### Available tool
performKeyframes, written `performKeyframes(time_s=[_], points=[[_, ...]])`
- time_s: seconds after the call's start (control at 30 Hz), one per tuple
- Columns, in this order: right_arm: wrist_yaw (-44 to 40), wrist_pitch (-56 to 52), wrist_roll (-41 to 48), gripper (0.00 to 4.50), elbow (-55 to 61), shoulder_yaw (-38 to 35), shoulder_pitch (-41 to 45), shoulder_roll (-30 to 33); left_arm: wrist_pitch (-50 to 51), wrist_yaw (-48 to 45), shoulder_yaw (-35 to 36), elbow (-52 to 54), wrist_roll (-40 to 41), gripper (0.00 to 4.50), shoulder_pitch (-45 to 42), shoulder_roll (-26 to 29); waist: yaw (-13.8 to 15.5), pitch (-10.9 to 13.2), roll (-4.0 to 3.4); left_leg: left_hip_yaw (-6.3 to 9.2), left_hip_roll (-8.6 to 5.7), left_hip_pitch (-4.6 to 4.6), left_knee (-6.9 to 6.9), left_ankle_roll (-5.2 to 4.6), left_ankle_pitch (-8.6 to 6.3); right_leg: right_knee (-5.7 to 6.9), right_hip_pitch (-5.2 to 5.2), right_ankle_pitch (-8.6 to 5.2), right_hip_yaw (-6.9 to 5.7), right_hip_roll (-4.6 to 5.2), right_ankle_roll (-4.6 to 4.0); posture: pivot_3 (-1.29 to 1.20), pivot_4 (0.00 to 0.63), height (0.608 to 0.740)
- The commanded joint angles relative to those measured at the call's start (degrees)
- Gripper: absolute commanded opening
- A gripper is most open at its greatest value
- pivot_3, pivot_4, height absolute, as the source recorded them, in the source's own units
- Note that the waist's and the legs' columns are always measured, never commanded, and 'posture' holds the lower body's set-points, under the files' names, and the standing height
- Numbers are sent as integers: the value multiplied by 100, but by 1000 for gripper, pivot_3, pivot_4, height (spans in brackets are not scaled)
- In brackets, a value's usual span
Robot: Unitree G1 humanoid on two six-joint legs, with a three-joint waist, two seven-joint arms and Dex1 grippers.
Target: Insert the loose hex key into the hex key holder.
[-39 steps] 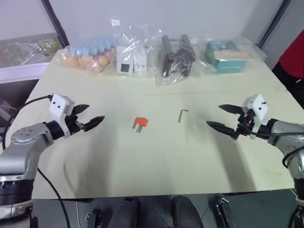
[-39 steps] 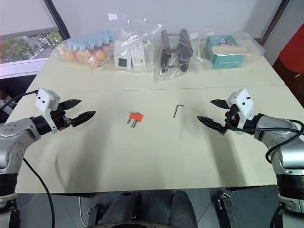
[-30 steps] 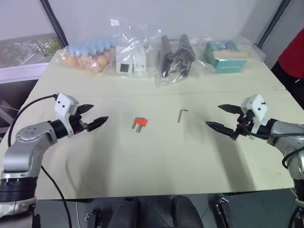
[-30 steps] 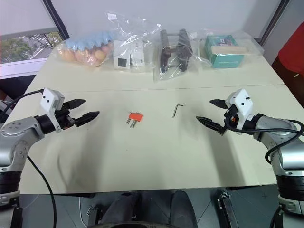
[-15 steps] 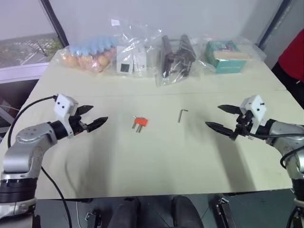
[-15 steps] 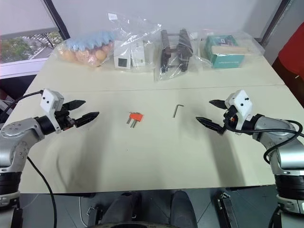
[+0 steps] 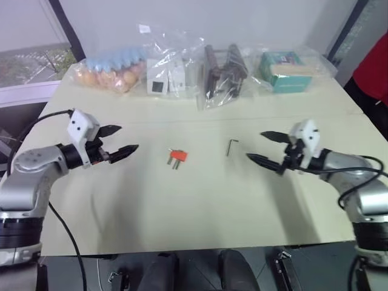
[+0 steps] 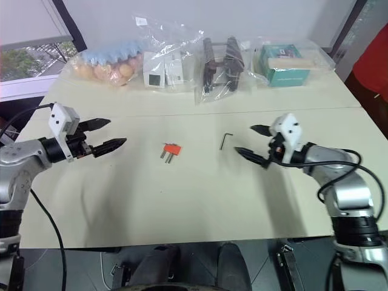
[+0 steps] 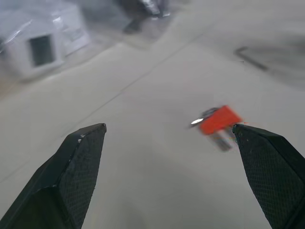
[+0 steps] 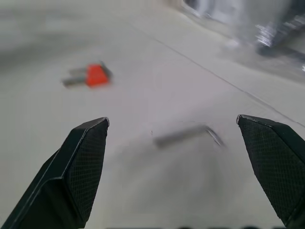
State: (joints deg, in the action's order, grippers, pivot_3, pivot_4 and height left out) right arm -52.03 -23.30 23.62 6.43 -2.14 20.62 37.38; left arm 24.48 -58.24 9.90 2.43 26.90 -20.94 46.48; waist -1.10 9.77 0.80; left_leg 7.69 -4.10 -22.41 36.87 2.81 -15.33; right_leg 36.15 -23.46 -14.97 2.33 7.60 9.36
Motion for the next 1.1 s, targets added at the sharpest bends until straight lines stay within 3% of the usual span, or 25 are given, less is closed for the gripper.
performKeyframes(time_s=[0.03, 0.2, 0.37, 0.83, 1.1], points=[[65, 383, -344, 4500, -252, 607, 333, -534, -97, -467, -262, 65, -39, 4435, -210, 180, -5, 0, 0, 1, 0, 0, 0, 0, 0, 0, -2, 0, 0, 0, 0, 0, 150, 740], [138, 1209, -1026, 4500, -1779, 1317, 1202, -1541, -223, -1022, -639, -107, -243, 4435, -443, 380, -15, 4, -5, -1, -1, -2, 3, 3, 2, 3, -4, 0, 0, -1, 0, 0, 150, 740], [79, 1993, -1544, 4500, -3161, 1640, 1794, -2063, -130, -1138, -652, -31, -217, 4435, -467, 390, -14, 4, -6, 4, -1, -3, -5, 18, 10, 6, -10, 1, -1, -2, 0, 0, 150, 740], [-103, 3056, -1966, 4500, -5476, 1595, 2637, -2765, 78, -603, -359, 490, -67, 4435, 92, 256, -219, 5, -7, 13, 1, -1, -22, 25, 14, 20, -27, 1, 0, -5, 0, 0, 150, 740], [-44, 3456, -2277, 4500, -6119, 1614, 2860, -3010, 30, -463, -388, 502, -85, 4435, 200, 199, -319, 2, -8, 20, 3, 6, -50, 41, 24, 21, -36, 1, 4, -5, 0, 0, 150, 740]])
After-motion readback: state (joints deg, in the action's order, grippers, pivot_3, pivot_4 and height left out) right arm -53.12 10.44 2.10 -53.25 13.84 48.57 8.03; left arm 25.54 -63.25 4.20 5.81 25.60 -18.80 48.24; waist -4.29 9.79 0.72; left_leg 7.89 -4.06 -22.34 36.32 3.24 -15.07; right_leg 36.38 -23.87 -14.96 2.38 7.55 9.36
